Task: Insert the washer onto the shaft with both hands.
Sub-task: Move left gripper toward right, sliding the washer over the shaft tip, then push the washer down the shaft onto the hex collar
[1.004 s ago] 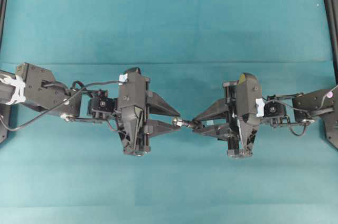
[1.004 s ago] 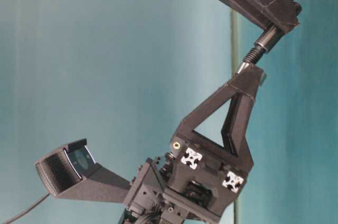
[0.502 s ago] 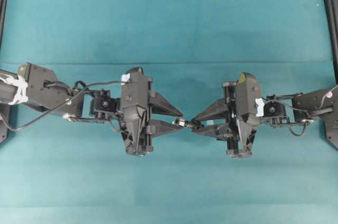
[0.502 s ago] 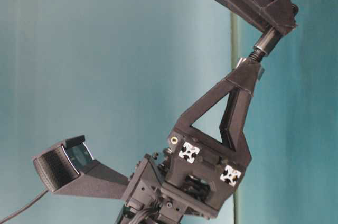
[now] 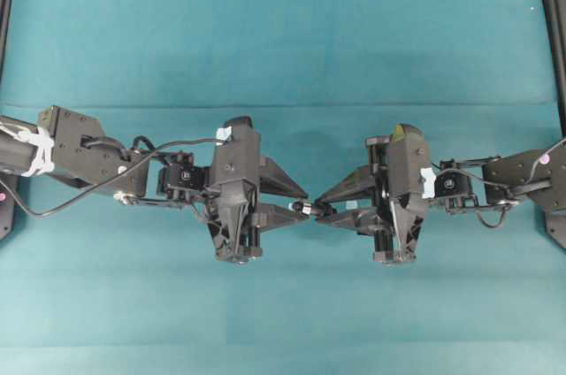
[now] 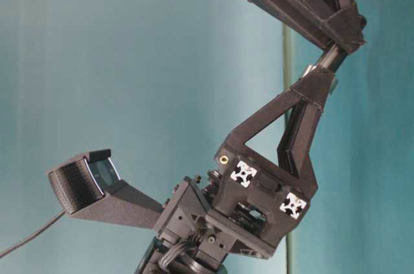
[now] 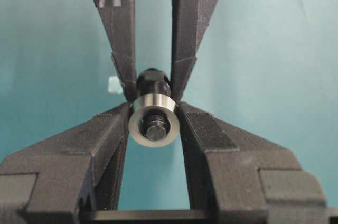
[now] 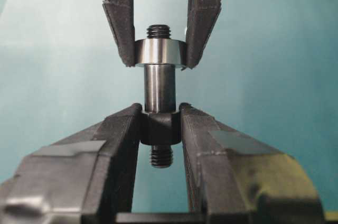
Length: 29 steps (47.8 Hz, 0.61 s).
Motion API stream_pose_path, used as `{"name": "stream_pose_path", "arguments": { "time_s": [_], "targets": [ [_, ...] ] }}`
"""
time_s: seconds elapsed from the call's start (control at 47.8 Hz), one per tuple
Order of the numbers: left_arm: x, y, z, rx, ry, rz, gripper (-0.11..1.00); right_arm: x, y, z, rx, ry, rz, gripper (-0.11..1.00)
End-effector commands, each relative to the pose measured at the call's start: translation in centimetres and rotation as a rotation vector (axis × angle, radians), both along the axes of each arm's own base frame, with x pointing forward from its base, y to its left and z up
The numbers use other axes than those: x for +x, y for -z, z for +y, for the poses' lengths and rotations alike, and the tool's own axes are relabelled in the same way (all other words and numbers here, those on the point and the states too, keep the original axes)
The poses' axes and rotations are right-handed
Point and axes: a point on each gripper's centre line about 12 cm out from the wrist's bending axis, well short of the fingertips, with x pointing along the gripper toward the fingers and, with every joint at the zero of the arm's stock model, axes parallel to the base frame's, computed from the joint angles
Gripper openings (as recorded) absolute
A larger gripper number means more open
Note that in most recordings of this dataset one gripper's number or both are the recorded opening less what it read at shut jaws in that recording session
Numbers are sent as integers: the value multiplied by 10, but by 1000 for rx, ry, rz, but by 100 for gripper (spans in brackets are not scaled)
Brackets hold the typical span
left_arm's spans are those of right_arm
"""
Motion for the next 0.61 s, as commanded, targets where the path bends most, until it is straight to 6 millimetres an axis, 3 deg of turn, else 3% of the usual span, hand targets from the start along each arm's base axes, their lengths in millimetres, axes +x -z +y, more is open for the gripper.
{"name": "stream_pose_path", "arguments": {
  "time_s": [0.0, 0.586],
  "targets": [
    [6, -8, 2, 1, -3, -26, 36, 9, -12, 2, -7, -9, -50, 0],
    [14, -5, 1, 14, 3, 19, 36, 10, -12, 2, -7, -9, -53, 0]
  ]
}}
